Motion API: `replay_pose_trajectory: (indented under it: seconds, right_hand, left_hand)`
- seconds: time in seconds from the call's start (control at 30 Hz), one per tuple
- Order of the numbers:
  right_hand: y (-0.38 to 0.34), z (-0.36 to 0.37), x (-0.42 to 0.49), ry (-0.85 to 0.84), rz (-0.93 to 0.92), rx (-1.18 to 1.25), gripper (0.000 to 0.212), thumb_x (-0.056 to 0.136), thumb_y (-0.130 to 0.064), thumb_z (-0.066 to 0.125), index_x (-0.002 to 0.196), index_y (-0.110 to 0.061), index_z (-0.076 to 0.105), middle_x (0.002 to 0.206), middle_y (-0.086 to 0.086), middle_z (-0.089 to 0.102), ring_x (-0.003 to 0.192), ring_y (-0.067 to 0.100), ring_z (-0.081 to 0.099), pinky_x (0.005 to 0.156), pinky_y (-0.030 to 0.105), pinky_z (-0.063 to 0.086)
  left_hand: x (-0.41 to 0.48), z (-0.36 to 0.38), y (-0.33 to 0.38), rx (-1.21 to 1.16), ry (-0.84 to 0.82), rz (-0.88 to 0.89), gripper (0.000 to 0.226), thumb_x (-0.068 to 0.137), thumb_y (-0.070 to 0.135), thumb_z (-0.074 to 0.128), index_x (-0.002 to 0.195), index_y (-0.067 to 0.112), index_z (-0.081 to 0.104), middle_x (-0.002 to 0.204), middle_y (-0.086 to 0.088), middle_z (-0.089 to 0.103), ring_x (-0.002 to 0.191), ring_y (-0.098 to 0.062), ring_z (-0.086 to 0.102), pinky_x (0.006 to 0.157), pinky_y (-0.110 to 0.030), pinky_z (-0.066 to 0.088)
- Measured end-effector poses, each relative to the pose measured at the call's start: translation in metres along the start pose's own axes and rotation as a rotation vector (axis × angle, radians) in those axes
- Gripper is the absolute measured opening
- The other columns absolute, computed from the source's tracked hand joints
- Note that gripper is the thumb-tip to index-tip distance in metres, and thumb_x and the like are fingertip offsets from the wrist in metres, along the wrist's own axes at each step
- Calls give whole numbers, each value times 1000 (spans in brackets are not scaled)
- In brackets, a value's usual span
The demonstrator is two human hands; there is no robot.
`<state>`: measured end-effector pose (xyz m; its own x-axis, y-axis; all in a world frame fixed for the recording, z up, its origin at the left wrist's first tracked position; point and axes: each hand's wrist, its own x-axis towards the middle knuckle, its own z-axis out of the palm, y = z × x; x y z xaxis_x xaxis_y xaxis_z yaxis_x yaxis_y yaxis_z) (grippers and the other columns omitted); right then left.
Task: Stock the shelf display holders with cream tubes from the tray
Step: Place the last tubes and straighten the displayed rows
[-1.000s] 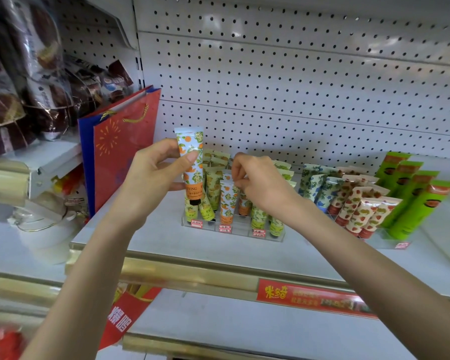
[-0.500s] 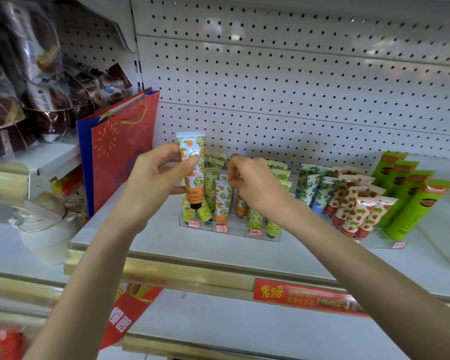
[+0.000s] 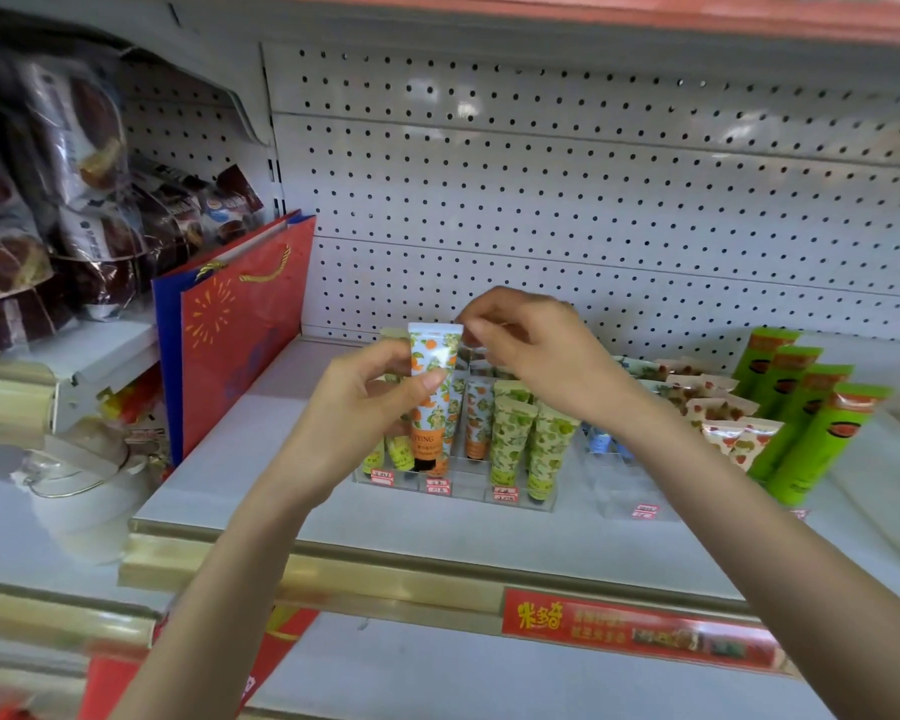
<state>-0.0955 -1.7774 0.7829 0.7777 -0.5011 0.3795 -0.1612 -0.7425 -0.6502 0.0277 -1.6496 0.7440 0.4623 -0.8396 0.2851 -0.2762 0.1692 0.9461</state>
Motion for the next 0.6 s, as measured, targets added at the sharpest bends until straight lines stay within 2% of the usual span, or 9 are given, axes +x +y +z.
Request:
replay_pose_trajectory:
  seconds: [0.07,0.1,0.23,0.33,0.43,0.6]
  right_hand:
    - [-7,-8,-1,-46,4,124,15,96,-24,50,96,-18,64,95,8,68,92,23,65,83,38,53]
    - [-9,-12,-3,-88,-4,148,16,94,-25,53,96,-15,66,96,11,68,92,23,65,85,41,52]
    - [-12,-17,-6,-195,-40,134,11,85,-16,67,93,-10,67,93,10,69,86,23,65,86,41,51]
    - [-9,-16,-5,-202,-43,112,13,81,-14,71,92,-10,67,94,13,68,89,34,63,84,50,51]
    - [-9,-14,-4,-201,-47,104,11,80,-15,73,88,-14,66,93,15,67,87,43,60,80,56,49]
    - [-5,-10,-3,-176,-25,103,11,79,-13,73,83,-19,66,89,10,68,86,43,61,79,54,51]
  left_hand:
    - [0,6,0,-7,-44,-1,7,85,19,62,91,20,66,74,17,63,68,0,61,61,-21,53]
    - [0,8,0,-2,-61,3,6,85,18,62,90,19,66,74,18,63,67,0,61,60,-20,53]
    - [0,14,0,19,-93,-11,8,85,20,63,92,18,67,79,13,63,74,-10,61,65,-28,55]
    - [-1,16,-2,16,-101,-29,8,85,20,64,91,22,68,77,15,64,75,-10,63,71,-36,56]
    - [-2,16,-4,6,-102,-34,10,83,22,65,92,22,68,82,10,66,79,-16,65,75,-43,56]
    - [-4,13,-5,39,-88,-6,10,84,23,65,93,25,67,81,17,66,70,-6,62,72,-33,53]
